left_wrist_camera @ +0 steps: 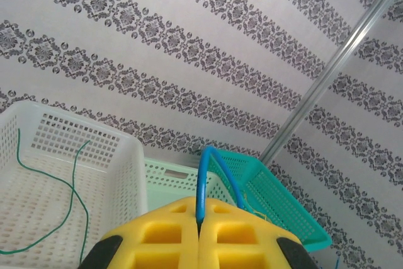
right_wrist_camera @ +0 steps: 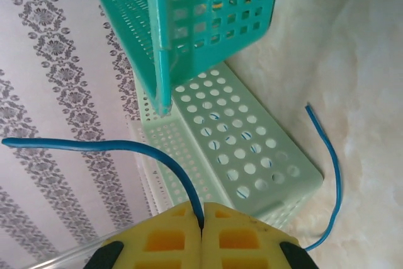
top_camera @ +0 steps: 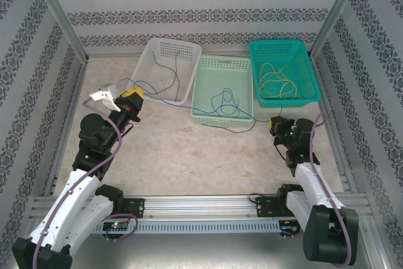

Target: Untangle the cables

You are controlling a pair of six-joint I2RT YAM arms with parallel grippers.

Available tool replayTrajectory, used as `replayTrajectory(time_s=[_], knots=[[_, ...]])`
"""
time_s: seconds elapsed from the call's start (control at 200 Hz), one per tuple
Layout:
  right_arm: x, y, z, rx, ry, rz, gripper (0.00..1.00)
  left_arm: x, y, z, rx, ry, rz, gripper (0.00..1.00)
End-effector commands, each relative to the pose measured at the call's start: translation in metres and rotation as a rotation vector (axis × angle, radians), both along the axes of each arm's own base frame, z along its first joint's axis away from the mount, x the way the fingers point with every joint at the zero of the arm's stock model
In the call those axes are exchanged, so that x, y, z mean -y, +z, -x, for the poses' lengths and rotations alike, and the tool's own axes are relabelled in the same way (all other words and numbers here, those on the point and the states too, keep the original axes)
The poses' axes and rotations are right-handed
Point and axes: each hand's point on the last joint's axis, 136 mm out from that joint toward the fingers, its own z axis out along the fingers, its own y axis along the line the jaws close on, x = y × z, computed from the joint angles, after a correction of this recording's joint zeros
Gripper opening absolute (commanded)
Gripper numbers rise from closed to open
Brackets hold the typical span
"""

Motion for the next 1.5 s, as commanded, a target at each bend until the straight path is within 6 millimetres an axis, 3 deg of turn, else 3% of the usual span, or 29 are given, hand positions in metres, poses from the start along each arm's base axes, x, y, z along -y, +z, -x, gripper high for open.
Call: replayTrajectory(time_s=[0.0, 0.125, 0.245, 0.325, 0.49, 0.624, 0.719, 0.859, 0.939, 0.999, 1.169, 1.274, 1.494], knots=[[0.021, 0.023, -0.006, 0.047, -0.09, 0.063, 0.0, -0.019, 0.039, 0.001, 0.13, 0.089, 0.067, 0.0], [0.003, 0.056, -0.016, 0.094, 0.087, 0.236, 0.01, -0.012, 0.044, -0.007, 0.134, 0.06, 0.051, 0.0], [-0.02, 0.071, -0.016, 0.1, 0.294, 0.445, 0.3, -0.002, 0.054, -0.012, 0.132, 0.024, -0.004, 0.0], [-0.025, 0.074, -0.01, 0.08, 0.381, 0.604, 0.58, 0.007, 0.06, -0.016, 0.113, -0.017, -0.073, 0.0], [-0.011, 0.09, 0.004, 0.036, 0.391, 0.791, 0.79, 0.027, 0.058, -0.022, 0.024, -0.122, -0.208, 0.0], [0.0, 0.1, 0.01, 0.02, 0.375, 0.882, 0.8, 0.028, 0.065, -0.029, 0.05, -0.115, -0.24, 0.0], [-0.004, 0.116, 0.006, 0.068, 0.39, 0.903, 0.79, 0.041, 0.076, -0.035, 0.077, -0.179, -0.248, 0.0], [-0.037, 0.172, -0.008, 0.3, 0.455, 0.945, 0.74, 0.071, 0.086, -0.048, 0.073, -0.347, -0.248, 0.0], [-0.066, 0.202, -0.013, 0.412, 0.549, 1.011, 0.75, 0.081, 0.078, -0.058, 0.036, -0.399, -0.265, 0.0], [-0.087, 0.214, -0.018, 0.46, 0.62, 1.069, 0.75, 0.082, 0.072, -0.065, 0.028, -0.397, -0.275, 0.0], [-0.112, 0.22, -0.041, 0.481, 0.682, 1.098, 0.76, 0.071, 0.072, -0.078, 0.045, -0.306, -0.36, 0.0], [-0.114, 0.218, -0.049, 0.481, 0.671, 1.09, 0.76, 0.068, 0.08, -0.076, 0.046, -0.292, -0.42, 0.0], [-0.112, 0.209, -0.054, 0.446, 0.677, 1.11, 0.77, 0.063, 0.073, -0.08, 0.017, -0.264, -0.484, 0.0]])
